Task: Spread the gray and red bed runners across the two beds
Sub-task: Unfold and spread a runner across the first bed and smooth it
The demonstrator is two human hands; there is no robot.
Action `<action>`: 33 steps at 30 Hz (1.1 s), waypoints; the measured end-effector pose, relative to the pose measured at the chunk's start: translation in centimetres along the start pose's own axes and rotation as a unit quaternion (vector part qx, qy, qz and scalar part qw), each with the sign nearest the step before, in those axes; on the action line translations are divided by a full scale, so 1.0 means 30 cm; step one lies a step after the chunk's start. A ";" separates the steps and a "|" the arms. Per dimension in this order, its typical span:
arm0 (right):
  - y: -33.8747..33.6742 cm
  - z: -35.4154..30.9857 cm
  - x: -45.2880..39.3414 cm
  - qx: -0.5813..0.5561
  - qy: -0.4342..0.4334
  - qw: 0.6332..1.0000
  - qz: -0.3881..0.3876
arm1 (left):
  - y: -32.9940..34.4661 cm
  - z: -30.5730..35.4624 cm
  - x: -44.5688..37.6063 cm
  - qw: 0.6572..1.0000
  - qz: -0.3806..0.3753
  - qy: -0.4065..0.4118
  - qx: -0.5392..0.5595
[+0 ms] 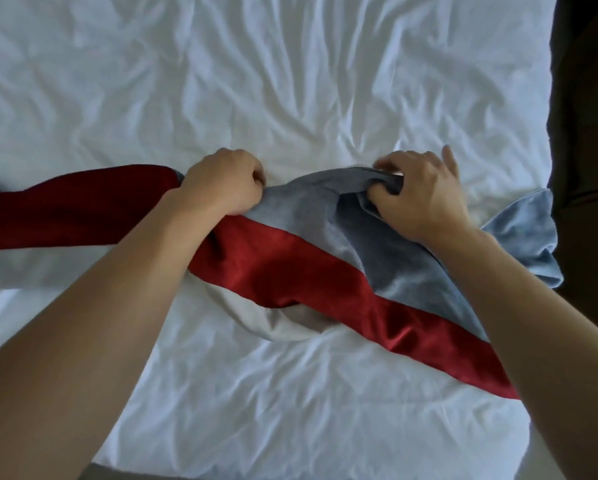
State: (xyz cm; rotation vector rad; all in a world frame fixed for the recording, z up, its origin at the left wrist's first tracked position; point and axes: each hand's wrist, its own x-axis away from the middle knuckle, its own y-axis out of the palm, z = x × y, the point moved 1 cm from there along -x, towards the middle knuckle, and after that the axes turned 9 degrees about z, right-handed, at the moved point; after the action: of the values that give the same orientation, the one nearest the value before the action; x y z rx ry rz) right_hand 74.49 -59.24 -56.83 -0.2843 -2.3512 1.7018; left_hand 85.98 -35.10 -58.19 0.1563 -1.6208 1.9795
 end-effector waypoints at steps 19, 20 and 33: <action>0.116 -0.213 -0.014 0.094 0.060 0.990 0.085 | -0.063 -0.368 0.137 0.945 0.299 0.085 0.097; 0.119 -0.242 -0.006 0.077 0.047 0.991 0.100 | -0.065 -0.419 0.149 0.950 0.288 0.076 0.093; 0.278 -0.693 0.232 0.005 -0.163 0.985 0.055 | 0.047 -0.527 0.280 0.953 0.276 0.120 -0.020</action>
State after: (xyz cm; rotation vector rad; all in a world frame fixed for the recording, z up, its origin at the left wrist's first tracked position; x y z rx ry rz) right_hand 74.11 -35.81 -58.01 -0.1440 -2.5966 1.9401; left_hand 82.41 -17.57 -59.86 -0.5945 -1.6573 2.2504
